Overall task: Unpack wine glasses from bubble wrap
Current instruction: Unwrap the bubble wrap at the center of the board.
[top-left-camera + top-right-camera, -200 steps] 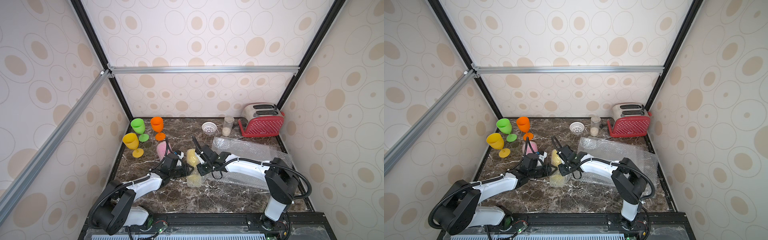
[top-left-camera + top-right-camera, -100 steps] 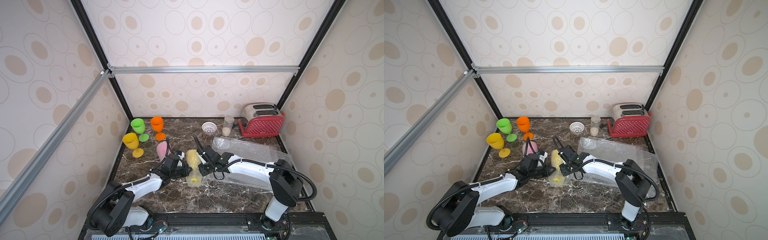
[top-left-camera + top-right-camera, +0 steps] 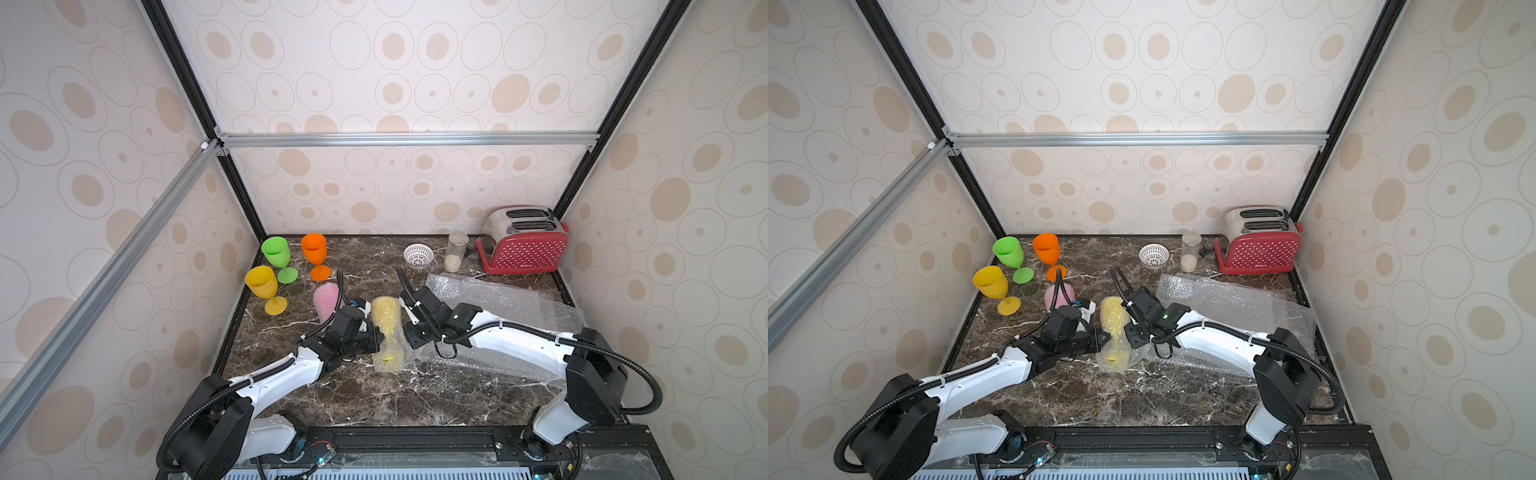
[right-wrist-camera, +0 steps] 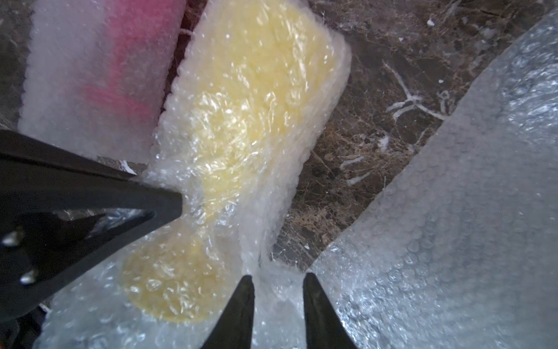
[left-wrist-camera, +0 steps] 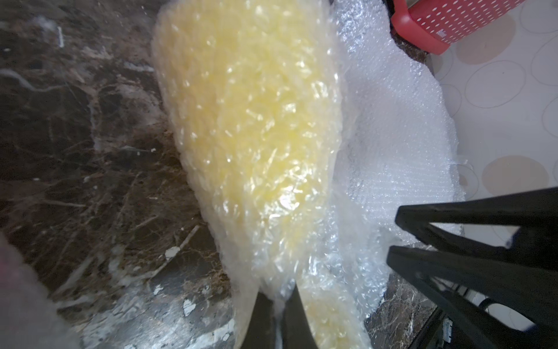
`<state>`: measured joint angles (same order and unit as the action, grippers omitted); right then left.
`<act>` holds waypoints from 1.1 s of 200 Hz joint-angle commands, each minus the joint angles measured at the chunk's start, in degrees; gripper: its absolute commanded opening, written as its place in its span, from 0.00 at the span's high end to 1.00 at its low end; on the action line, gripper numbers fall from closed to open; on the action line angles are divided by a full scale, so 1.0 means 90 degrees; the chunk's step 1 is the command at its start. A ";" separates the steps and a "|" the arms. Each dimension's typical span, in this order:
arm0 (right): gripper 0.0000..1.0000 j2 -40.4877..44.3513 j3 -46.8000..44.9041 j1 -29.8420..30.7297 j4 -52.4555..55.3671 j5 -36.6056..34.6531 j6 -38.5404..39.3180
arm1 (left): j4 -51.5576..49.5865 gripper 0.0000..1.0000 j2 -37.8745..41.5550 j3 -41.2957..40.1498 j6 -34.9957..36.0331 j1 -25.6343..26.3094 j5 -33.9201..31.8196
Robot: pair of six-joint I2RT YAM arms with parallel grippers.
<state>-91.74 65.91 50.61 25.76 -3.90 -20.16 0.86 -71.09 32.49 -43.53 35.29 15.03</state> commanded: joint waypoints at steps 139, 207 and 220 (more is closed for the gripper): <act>0.57 -0.0445 -0.0151 0.0480 -0.1258 -0.1244 0.1103 | -0.0093 1.00 0.0110 0.0452 -0.0280 0.0269 0.0111; 0.58 -0.0757 0.0037 0.0370 -0.1170 -0.1444 0.0916 | -0.0135 1.00 0.0166 0.0396 -0.0286 0.0268 0.0118; 0.58 -0.0802 0.0049 0.0317 -0.1195 -0.1358 0.0861 | -0.0123 1.00 0.0179 0.0377 -0.0285 0.0269 0.0118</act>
<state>-97.34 65.25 54.37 15.44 -15.62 -11.51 -0.97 -71.02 34.87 -45.63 37.15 15.40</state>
